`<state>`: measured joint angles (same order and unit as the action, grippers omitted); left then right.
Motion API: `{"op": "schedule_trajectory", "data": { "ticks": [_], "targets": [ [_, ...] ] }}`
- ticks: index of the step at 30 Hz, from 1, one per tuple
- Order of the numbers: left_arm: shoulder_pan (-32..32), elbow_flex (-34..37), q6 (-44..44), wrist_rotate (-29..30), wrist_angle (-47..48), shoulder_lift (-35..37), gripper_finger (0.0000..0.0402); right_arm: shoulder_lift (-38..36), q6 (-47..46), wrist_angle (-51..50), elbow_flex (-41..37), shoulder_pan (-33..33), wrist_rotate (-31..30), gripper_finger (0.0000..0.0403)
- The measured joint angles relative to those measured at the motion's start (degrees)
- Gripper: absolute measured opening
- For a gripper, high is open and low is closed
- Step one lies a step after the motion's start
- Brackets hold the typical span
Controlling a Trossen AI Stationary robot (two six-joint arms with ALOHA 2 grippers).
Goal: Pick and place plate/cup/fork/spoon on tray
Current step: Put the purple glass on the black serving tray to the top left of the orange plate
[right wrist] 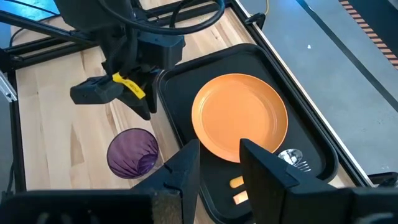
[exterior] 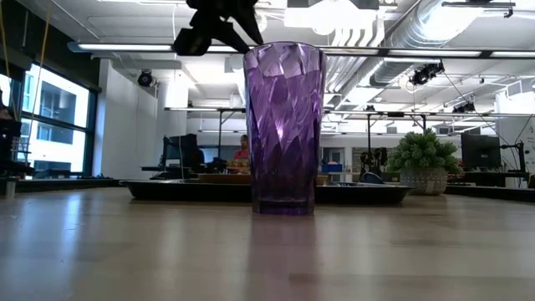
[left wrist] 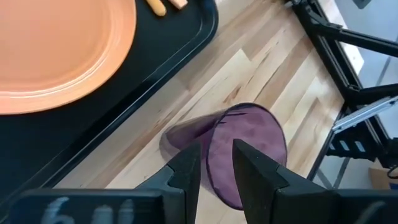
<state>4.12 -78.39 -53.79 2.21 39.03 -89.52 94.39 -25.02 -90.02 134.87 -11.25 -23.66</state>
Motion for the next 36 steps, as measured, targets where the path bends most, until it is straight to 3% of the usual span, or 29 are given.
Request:
{"op": "schedule_trajectory", "data": {
  "ticks": [4,9,16,23,36],
  "targets": [
    [0.13,0.02,2.5,-0.01,-2.15,0.0,0.0081,0.0,-0.03,0.0,0.0,0.0,-0.02,0.0106],
    [0.11,0.02,14.21,-1.99,-10.82,0.0,0.0081,0.0,-0.46,0.0,0.0,0.0,-0.02,0.0106],
    [-1.76,0.02,14.31,-5.97,-12.26,0.02,0.0103,0.02,-0.63,0.0,0.0,-0.04,-0.02,0.0106],
    [-3.06,0.0,12.75,-1.46,-13.91,0.02,0.0145,0.02,-0.56,0.0,0.0,-0.04,-0.02,0.0106],
    [-4.32,-11.64,20.48,-0.84,-10.03,0.15,0.0118,0.02,0.0,0.0,0.0,-0.04,-0.02,0.0106]
  ]
}}
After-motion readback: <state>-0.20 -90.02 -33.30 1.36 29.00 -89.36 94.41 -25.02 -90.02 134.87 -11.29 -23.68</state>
